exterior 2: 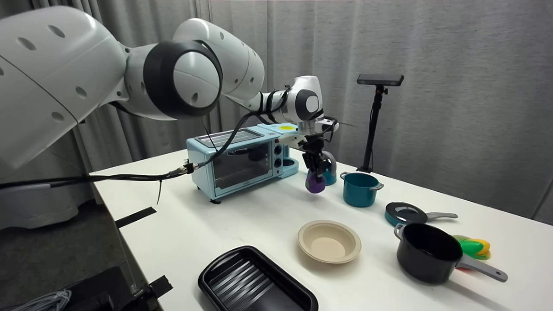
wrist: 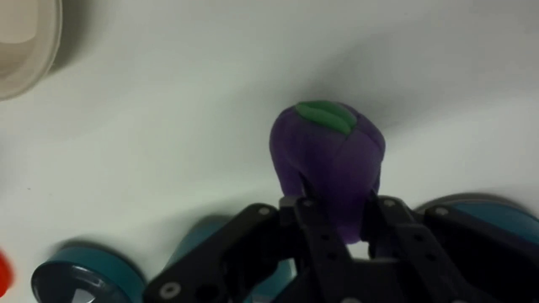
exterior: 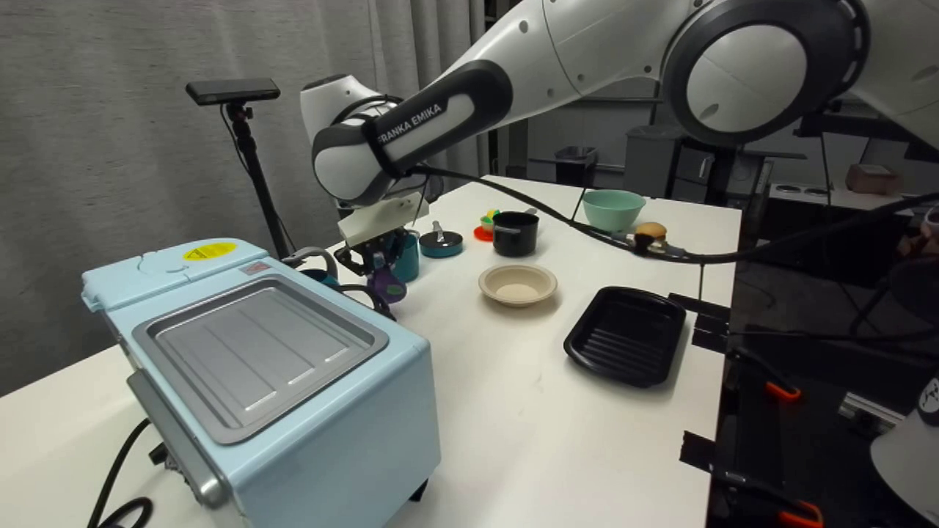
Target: Pick up the purple plush toy and put it on the plate
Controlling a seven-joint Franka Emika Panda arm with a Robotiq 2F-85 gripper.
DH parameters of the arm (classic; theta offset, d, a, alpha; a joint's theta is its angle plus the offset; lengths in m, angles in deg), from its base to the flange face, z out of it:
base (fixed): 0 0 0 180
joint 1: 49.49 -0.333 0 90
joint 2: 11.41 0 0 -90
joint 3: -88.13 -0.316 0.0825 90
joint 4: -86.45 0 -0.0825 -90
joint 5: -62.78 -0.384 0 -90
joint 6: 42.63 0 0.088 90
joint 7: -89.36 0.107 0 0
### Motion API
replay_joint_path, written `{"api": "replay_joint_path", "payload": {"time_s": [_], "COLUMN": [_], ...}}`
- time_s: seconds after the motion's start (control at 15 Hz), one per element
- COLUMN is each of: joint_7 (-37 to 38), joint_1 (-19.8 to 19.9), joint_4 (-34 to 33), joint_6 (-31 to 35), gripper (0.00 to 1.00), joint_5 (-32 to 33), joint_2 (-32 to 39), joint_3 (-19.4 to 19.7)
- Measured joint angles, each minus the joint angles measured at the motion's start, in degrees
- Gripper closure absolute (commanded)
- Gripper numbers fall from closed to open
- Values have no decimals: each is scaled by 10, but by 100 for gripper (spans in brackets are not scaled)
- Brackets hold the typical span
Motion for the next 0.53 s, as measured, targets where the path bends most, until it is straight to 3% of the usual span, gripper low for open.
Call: {"api": "replay_joint_path", "payload": {"time_s": [0.53], "joint_7": [-6], "joint_1": [25], "joint_4": [133], "joint_6": [2], "gripper": [95], "joint_5": [-2], "joint_2": [-171], "joint_3": [4]}}
